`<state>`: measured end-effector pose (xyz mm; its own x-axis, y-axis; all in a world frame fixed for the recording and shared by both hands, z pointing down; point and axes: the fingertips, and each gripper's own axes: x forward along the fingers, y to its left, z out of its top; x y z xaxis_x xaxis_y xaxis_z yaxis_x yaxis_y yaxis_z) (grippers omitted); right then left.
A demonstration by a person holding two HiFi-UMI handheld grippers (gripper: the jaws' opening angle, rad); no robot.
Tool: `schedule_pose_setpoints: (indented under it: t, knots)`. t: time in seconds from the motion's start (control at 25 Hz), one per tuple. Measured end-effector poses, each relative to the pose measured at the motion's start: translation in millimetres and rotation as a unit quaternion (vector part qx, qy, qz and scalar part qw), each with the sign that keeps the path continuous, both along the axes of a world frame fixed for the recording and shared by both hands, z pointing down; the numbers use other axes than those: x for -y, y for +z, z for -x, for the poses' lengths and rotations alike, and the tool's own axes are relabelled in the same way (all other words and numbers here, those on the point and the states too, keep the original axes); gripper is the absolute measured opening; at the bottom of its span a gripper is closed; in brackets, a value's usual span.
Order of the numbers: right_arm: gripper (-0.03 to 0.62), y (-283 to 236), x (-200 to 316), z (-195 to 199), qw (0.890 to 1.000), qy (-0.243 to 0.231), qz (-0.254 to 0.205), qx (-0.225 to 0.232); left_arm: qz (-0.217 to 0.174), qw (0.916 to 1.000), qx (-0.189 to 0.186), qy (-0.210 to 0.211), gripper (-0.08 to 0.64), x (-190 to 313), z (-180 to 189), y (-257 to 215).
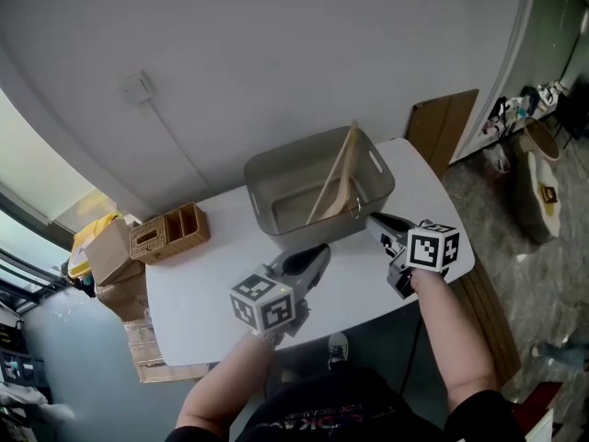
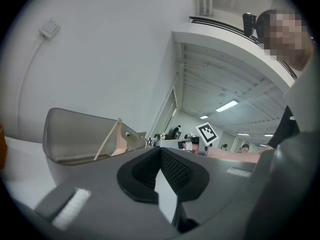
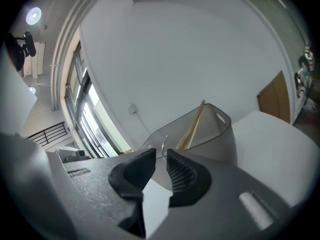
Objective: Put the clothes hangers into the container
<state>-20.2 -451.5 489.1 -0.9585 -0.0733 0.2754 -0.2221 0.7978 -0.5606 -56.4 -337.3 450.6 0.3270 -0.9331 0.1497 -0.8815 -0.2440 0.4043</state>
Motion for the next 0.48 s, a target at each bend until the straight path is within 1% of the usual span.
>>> schedule_pose_setpoints:
  t: [0.2, 0.32, 0.48]
  knots:
    - [0.058, -15.8, -32.9, -16.5, 0.999, 0.030, 0.000, 0.022, -0.002, 0.9995, -0.005, 0.031, 0.000, -17.2, -7.1, -4.2]
    - [0.035, -22.3, -61.3, -21.9, 0.999, 0.040, -0.004, 0.029, -0.005, 0.9989, -0.007, 0.046, 0.000, -31.5, -9.5, -7.3]
    - [0.003, -27.9, -106.5, -25.1, 0.999, 0.040, -0.015, 0.032, -0.009, 0.9982, -0.011, 0.059, 0.000, -56.5, -11.7, -8.6]
